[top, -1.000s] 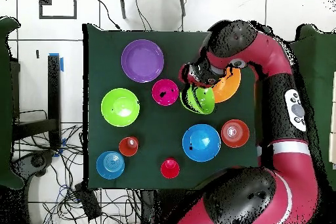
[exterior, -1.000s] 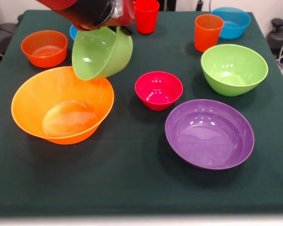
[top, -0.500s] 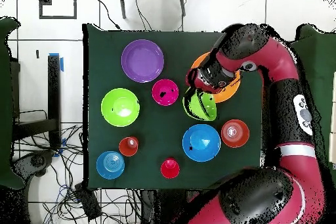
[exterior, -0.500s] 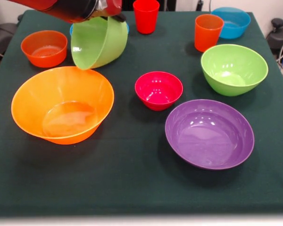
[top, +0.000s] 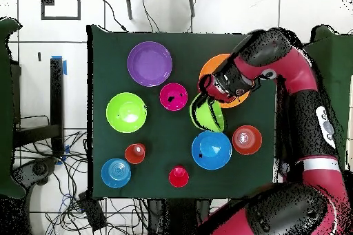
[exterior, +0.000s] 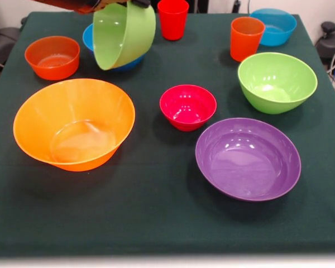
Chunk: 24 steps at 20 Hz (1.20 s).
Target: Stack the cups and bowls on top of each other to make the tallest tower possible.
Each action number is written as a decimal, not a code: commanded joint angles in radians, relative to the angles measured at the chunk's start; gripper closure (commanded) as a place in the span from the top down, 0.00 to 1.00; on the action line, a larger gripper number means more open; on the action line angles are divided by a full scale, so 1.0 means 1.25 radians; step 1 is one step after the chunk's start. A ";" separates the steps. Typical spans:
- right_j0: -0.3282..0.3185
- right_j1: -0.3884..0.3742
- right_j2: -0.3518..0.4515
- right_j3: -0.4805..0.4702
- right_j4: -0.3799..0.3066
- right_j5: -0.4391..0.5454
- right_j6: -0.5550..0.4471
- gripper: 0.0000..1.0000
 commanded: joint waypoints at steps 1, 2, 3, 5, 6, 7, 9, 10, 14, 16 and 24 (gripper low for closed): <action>-0.001 -0.018 0.045 0.082 0.050 0.073 -0.060 0.00; 0.000 -0.012 0.044 0.082 0.059 0.085 -0.045 0.00; 0.000 -0.006 0.043 0.082 0.067 0.098 -0.030 0.00; -0.001 0.005 0.038 0.094 0.088 0.113 -0.008 0.00; 0.000 0.014 0.037 0.089 0.090 0.116 -0.007 0.00; -0.001 0.029 0.035 0.092 0.094 0.106 -0.011 0.00; 0.005 0.061 0.029 0.079 0.098 0.102 -0.011 0.00; 0.011 0.075 0.028 0.069 0.099 0.101 -0.012 0.00; 0.017 0.133 0.023 0.042 0.093 0.112 -0.031 0.00; 0.017 0.163 0.021 0.032 0.093 0.119 -0.037 0.00; 0.009 0.230 0.032 0.052 0.121 0.131 -0.032 0.00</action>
